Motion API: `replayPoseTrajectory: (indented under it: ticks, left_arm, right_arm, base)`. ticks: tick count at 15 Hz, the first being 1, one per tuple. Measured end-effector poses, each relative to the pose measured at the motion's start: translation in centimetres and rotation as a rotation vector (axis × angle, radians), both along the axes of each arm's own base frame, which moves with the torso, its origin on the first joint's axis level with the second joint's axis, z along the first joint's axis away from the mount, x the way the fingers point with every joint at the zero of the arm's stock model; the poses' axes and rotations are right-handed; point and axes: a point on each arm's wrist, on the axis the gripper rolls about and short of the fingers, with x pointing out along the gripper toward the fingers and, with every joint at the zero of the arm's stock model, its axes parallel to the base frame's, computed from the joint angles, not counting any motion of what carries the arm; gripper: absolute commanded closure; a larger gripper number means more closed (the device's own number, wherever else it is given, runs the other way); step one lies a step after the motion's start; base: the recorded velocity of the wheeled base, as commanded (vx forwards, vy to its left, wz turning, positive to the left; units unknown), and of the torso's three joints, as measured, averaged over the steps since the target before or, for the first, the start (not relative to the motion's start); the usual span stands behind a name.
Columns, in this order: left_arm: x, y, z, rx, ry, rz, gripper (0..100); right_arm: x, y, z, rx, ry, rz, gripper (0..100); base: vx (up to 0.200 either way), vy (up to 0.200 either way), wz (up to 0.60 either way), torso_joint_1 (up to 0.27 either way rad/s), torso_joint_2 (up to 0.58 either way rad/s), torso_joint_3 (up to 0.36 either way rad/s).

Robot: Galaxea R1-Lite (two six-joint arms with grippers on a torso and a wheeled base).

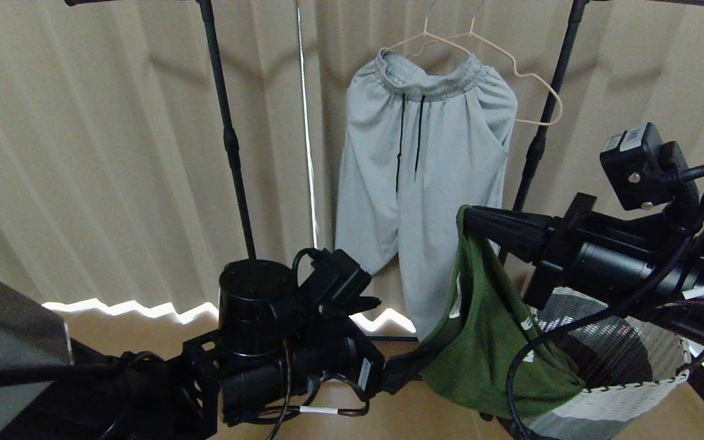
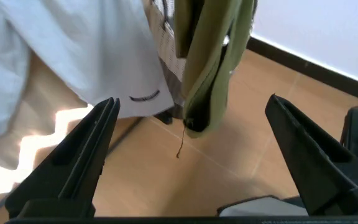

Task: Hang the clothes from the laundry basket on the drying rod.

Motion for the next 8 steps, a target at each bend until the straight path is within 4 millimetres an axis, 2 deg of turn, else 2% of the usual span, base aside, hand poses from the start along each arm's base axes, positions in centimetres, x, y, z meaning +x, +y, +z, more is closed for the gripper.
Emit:
replayPoseTrajectory:
  ticks: [4,8]
  left_arm:
    - [2.2,-0.7,-1.2,-0.042,0.054,0.035,0]
    - [1.6,-0.8,-2.3,-0.064,0.064,-0.043,0]
  right_arm:
    - [-0.4,0.4,0.4,0.008,-0.011,0.023,100]
    - [-0.8,0.6,0.6,0.014,-0.019,0.037,100]
  base:
    - [0.000,0.000,0.00,0.000,0.00,0.000]
    - [0.000,0.000,0.00,0.000,0.00,0.000]
